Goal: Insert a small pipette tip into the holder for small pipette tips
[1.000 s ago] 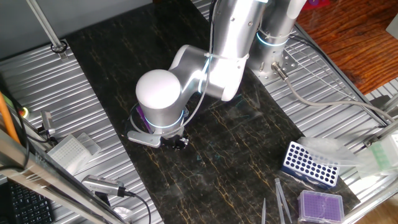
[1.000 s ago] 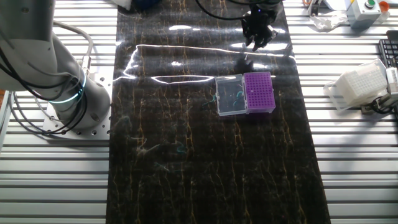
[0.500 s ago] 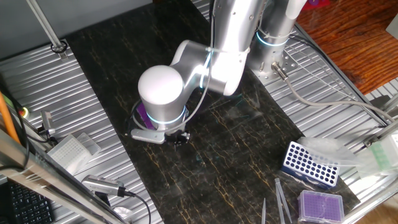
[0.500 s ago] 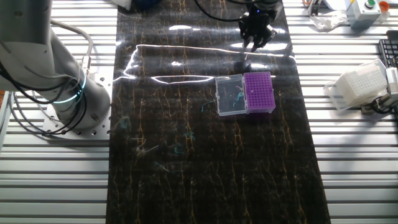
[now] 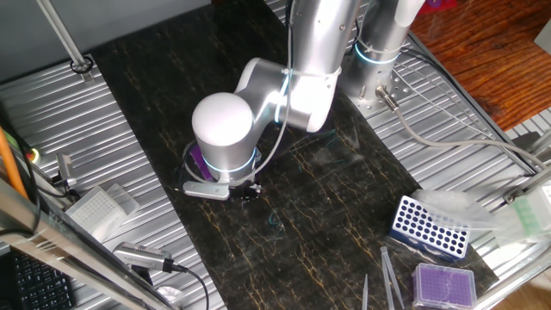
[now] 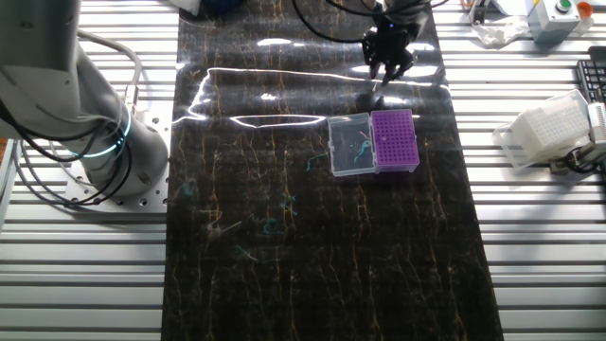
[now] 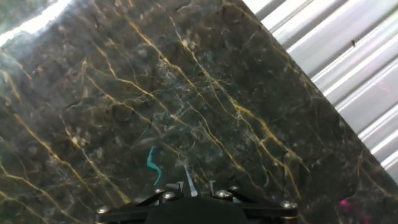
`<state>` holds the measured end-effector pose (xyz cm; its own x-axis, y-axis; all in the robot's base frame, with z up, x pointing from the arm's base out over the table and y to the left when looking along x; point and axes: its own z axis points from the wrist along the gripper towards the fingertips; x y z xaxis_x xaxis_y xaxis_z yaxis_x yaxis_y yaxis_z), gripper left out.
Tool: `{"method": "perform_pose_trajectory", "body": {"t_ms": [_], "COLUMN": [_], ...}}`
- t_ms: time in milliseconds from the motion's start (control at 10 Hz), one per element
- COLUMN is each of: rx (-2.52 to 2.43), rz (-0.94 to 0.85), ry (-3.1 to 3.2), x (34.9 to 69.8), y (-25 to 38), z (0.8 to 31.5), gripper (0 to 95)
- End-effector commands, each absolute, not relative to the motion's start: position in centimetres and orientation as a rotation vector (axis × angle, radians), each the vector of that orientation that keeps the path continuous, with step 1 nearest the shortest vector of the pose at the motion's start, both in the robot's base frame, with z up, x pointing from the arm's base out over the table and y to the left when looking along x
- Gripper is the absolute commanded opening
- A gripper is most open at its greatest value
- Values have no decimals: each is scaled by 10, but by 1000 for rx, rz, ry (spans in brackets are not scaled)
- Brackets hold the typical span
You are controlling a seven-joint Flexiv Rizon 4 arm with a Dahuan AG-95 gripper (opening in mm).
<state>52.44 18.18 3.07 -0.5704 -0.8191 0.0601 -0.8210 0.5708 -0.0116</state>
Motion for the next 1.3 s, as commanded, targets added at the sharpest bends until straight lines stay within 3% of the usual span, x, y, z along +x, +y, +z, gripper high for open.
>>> {"method": "perform_pose_trajectory", "body": {"t_ms": [100,1300], "rx": [1487,1614], "rz": [67,128], "ry": [-2719,-2665], "x": [524,523], "y": [181,172], "z": [28,12], "gripper": [190,190]}}
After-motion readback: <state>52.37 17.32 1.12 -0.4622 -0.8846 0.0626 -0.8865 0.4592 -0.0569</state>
